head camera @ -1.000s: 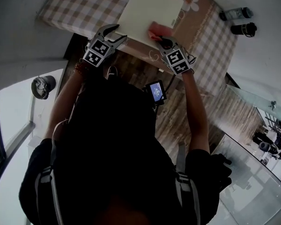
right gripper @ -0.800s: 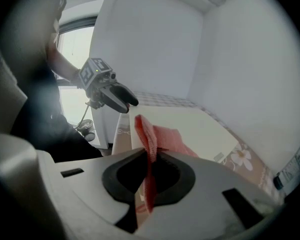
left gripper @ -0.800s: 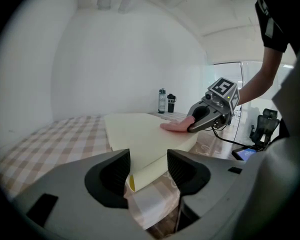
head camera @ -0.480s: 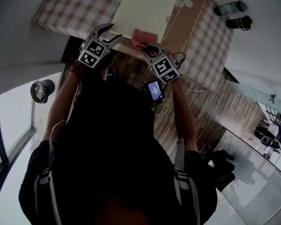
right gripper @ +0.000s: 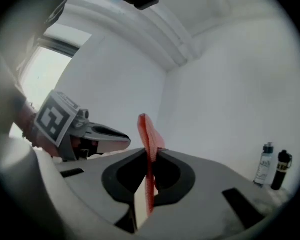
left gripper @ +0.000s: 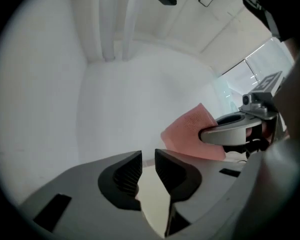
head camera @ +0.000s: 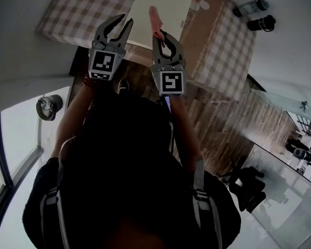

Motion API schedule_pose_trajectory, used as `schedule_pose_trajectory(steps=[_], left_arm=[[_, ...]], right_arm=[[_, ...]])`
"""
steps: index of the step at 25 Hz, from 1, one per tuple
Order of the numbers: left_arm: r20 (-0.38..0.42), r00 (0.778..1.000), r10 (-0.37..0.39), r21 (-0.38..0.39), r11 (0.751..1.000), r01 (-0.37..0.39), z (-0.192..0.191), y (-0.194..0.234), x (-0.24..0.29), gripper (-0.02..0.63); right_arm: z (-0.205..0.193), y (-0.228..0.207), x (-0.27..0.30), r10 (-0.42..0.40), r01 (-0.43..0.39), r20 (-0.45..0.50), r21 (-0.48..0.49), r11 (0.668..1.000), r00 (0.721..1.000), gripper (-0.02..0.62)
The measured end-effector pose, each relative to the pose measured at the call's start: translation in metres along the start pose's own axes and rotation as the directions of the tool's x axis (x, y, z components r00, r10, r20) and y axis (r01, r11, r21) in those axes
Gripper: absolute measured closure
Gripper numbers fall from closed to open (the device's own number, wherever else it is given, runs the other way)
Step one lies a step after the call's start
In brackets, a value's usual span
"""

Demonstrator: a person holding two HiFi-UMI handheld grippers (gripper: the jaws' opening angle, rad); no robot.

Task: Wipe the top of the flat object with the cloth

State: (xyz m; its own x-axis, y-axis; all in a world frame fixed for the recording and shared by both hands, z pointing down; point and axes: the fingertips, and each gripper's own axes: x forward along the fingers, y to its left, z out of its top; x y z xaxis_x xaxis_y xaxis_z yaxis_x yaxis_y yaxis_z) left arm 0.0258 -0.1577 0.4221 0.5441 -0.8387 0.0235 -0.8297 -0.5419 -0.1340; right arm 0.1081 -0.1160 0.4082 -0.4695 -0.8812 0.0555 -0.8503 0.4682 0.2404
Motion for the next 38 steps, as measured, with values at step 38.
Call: schedule_pose_trajectory(steps=[38], left_arm=[[-0.031, 0.998, -0.052, 0.006, 0.999, 0.052, -0.025, -0.027, -0.010, 0.609]], right_arm=[[0.004, 0.047, 0.016, -0.120, 0.106, 0.061, 0.191, 0.976, 0.991, 0.578]])
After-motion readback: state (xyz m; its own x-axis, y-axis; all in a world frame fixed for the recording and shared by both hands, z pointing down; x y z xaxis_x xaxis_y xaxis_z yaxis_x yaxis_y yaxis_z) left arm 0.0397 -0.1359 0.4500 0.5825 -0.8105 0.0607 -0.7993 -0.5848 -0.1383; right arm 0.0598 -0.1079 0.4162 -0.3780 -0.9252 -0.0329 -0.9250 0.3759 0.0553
